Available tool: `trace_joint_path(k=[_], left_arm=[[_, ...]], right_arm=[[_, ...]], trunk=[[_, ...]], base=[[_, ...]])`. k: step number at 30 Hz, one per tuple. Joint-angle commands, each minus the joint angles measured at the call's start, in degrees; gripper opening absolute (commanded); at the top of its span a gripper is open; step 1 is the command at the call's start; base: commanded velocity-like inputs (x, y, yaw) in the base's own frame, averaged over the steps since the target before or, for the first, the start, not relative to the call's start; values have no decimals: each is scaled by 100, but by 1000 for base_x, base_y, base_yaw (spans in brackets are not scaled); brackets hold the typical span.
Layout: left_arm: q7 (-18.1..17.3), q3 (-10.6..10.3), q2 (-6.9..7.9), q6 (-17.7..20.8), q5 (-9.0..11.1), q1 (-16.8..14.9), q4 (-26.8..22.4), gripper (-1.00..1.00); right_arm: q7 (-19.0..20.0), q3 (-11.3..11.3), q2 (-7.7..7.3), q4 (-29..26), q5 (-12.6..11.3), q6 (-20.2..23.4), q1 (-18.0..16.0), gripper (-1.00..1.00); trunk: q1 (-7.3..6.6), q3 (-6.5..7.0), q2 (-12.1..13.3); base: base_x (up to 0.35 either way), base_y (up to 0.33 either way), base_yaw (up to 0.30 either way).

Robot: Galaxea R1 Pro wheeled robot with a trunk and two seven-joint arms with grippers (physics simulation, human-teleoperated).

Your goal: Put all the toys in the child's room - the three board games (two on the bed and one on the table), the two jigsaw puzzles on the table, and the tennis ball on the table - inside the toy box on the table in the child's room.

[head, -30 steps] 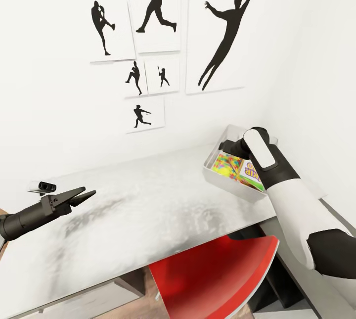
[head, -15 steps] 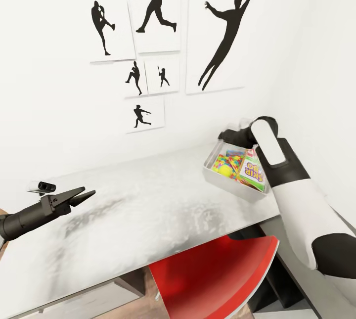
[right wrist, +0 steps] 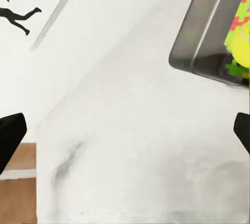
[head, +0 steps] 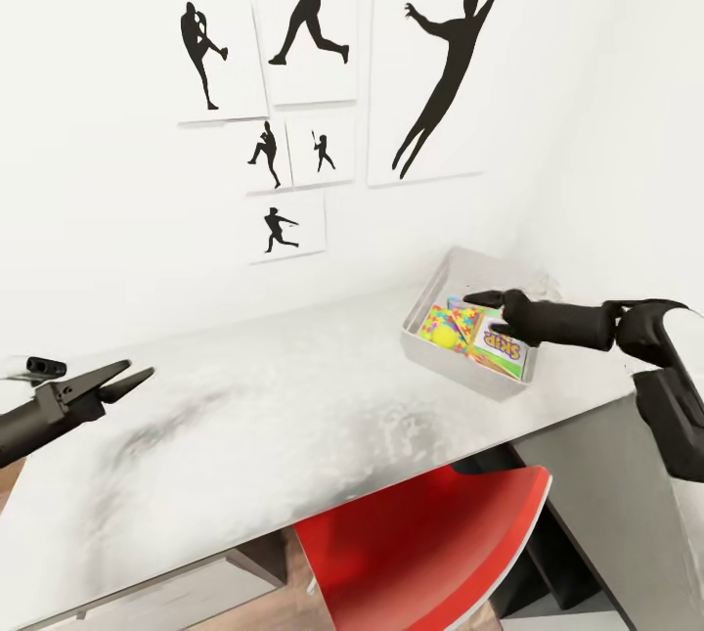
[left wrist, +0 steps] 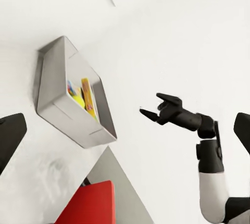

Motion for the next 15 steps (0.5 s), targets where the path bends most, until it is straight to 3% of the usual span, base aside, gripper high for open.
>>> trace_joint_path(k=[1, 4, 5, 7, 10, 12, 13, 15], left_arm=[[-15, 73, 17, 26, 0, 11, 1, 100], [-188, 296, 42, 19, -23, 79, 1, 100], [-402, 423, 50, 10, -49, 197, 1, 100], [-729, 648, 55, -12, -67, 428, 1, 100], [-1078, 992, 54, -49, -82, 799, 14, 100], [-1203, 1138, 56, -138, -77, 1149, 30, 100], [-1234, 1170, 61, -151, -74, 1205, 23, 100], [-1532, 1411, 103, -170, -65, 1359, 0, 100]], right_arm=[[306, -158, -82, -28, -283, 2, 331, 100], [1952, -647, -181, -60, -543, 2, 1303, 100], [2876, -811, -199, -69, -576, 2, 1802, 100], [3934, -1002, -207, -82, -532, 2, 2427, 100], [4970, -1326, -185, -88, -139, 2, 3155, 100], [5758, -1591, -124, -89, 278, 2, 3483, 100], [5940, -1624, -108, -90, 355, 2, 3547, 100], [6677, -1733, -17, -90, 696, 2, 3822, 100]], trunk=[[4, -5, -10], [4, 15, -10], [4, 23, -10], [4, 39, -10], [4, 65, -10], [4, 82, -10], [4, 91, -10], [4, 108, -10]], base=[[0, 0, -47], [0, 0, -83], [0, 0, -110], [0, 0, -116], [0, 0, -118], [0, -3, -100], [0, -16, -93], [0, -60, -89]])
